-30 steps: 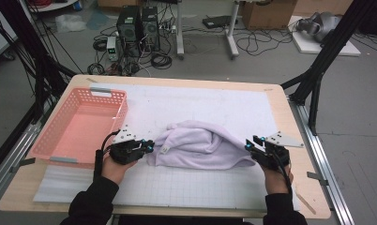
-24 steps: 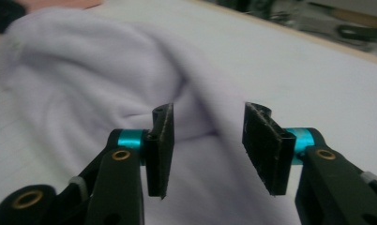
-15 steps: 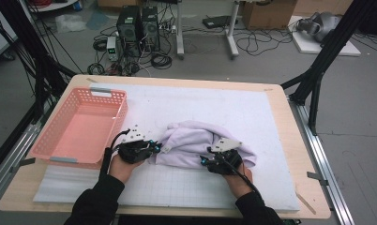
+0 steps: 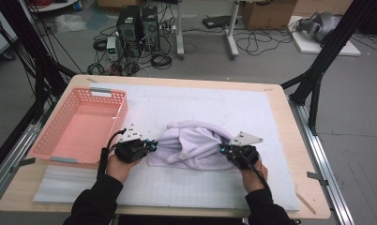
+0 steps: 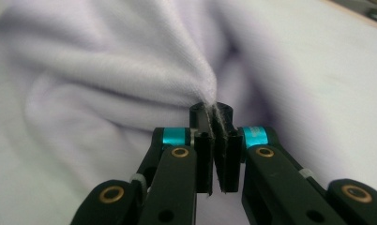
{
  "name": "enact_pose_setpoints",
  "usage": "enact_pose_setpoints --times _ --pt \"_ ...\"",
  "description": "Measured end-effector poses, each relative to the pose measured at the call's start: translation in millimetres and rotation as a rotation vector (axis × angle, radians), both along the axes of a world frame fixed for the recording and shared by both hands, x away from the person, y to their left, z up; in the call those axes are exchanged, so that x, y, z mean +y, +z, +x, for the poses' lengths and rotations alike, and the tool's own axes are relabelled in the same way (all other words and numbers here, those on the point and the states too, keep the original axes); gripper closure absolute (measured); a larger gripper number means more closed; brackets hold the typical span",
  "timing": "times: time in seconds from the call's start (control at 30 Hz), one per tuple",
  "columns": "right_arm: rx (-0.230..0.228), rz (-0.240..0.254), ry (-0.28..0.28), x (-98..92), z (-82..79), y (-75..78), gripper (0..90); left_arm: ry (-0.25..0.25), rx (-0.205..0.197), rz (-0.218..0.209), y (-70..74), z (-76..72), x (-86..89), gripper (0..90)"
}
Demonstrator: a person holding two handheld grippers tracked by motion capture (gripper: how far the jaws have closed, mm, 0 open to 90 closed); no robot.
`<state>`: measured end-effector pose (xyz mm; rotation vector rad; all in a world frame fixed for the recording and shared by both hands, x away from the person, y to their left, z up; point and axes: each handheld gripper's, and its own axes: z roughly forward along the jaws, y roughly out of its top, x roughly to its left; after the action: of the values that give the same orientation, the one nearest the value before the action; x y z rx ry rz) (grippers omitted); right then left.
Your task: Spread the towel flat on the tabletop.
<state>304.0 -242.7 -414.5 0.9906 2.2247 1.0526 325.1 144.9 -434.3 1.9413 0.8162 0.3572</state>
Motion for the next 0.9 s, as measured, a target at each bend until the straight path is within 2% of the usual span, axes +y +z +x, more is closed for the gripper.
enact_pose_setpoints --times 0.03,0.07,0.1,0.13,0.17,0.2,0.23,0.27,0.3,0.37,0.43,0.57,0.63,0.67,0.73,0.77,0.83,0.9 --pt "0.000 0.000 0.000 0.0 0.0 0.0 87.7 0.000 0.000 0.000 0.0 0.0 0.0 86.5" --pt "0.001 0.008 -0.055 -16.5 0.0 2.0 87.7 0.005 0.003 0.006 -0.1 0.0 0.0 86.5" --pt "0.001 0.007 -0.082 -24.0 -0.4 2.7 87.7 0.007 0.001 0.011 -0.1 0.1 0.3 86.4" --pt "0.000 0.007 -0.107 -31.2 -0.6 3.3 87.7 0.007 0.001 0.011 -0.1 0.1 0.3 86.4" --pt "0.000 0.007 -0.107 -31.2 -0.6 3.3 87.7 0.014 0.003 0.011 0.1 0.0 0.6 86.4" --pt "-0.002 0.014 -0.158 -43.9 -0.8 4.9 87.8 0.019 0.003 0.010 -0.1 0.3 1.0 86.4" --pt "-0.007 0.003 -0.181 -50.0 0.1 5.3 87.8 0.028 0.005 0.014 -0.1 0.6 1.8 86.4" --pt "-0.007 0.003 -0.181 -50.0 0.1 5.3 87.8 0.033 0.006 0.014 -0.3 0.9 3.0 86.4" --pt "0.001 -0.005 -0.235 -60.5 1.2 5.2 87.8 0.037 0.009 0.015 -0.3 0.8 3.9 86.4" --pt "0.005 -0.020 -0.293 -72.9 2.6 4.6 87.9 0.048 0.010 0.021 -0.2 0.8 4.9 86.5" --pt "0.019 -0.008 -0.359 -87.4 2.7 3.5 87.8 0.064 0.013 0.037 -0.3 0.7 6.7 86.5" --pt "0.040 0.008 -0.465 -114.5 -1.4 0.2 87.8 0.084 0.031 0.032 -0.9 1.6 11.2 86.4" --pt "0.037 0.043 -0.448 -119.6 -4.0 0.6 86.8 0.086 0.036 0.033 -0.6 1.2 10.5 85.7" --pt "0.031 0.058 -0.434 -118.8 -5.6 2.8 85.3 0.093 0.032 0.027 -0.1 0.9 9.6 82.4" --pt "-0.007 0.079 -0.416 -114.4 -8.3 10.1 72.6 0.104 0.018 -0.005 3.1 0.0 8.6 63.0" --pt "-0.033 0.109 -0.404 -110.1 -9.8 17.4 68.1 0.107 0.011 -0.026 5.7 -0.7 7.7 55.2" --pt "-0.064 0.155 -0.335 -99.0 -9.9 28.8 59.4 0.088 -0.005 -0.072 10.7 -1.8 4.6 45.4" --pt "-0.075 0.156 -0.250 -80.2 -7.0 36.4 50.7 0.046 -0.013 -0.078 13.7 -2.5 -2.1 42.8"
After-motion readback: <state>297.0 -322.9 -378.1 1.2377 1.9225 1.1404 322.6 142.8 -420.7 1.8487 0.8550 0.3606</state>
